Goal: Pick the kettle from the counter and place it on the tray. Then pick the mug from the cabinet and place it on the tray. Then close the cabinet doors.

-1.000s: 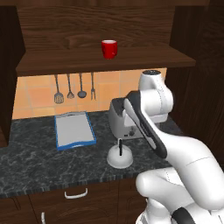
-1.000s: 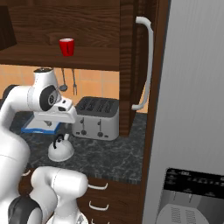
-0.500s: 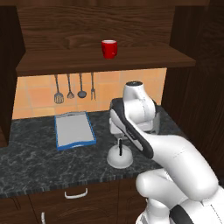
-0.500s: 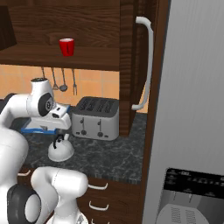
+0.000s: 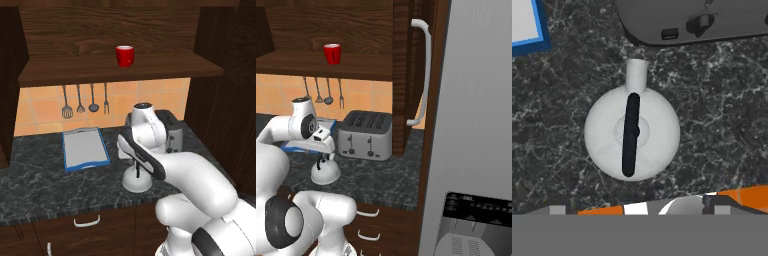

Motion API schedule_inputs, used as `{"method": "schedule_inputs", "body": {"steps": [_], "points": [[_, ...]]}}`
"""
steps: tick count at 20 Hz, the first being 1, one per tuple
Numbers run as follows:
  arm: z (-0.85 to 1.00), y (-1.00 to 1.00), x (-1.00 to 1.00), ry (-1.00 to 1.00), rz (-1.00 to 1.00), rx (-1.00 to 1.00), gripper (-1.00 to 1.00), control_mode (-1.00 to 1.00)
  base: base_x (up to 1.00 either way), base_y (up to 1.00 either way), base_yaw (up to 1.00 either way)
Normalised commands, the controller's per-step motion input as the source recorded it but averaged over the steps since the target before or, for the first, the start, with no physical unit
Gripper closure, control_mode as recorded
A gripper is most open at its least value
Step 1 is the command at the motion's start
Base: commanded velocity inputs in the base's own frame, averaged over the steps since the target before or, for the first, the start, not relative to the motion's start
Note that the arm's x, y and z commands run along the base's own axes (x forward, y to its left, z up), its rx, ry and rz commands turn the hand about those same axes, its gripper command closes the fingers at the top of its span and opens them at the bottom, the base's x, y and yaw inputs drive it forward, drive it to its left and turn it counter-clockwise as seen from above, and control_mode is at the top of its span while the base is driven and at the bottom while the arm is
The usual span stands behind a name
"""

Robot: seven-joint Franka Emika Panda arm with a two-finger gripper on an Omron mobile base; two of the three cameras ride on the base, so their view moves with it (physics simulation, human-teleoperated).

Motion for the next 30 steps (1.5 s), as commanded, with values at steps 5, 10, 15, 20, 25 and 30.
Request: {"method": "schedule_inputs", "body": {"steps": [5, 10, 15, 20, 25, 30], "points": [[-0.27, 0.01, 0.04, 0.00, -0.04, 0.00, -1.00, -1.00, 0.00, 0.00, 0.00], [-0.24, 0.00, 0.06, 0.00, -0.03, 0.00, -1.00, -1.00, 0.00, 0.00, 0.00], [-0.20, 0.00, 0.14, 0.00, -0.01, 0.00, -1.00, -1.00, 0.00, 0.00, 0.00], [-0.11, 0.00, 0.24, 0.00, -0.03, 0.00, -1.00, -1.00, 0.00, 0.00, 0.00], [-0.07, 0.00, 0.10, 0.00, 0.00, 0.00, -1.00, -1.00, 0.00, 0.00, 0.00], [-0.12, 0.02, 0.03, 0.00, 0.00, -0.01, 1.00, -1.00, 0.00, 0.00, 0.00]]}}
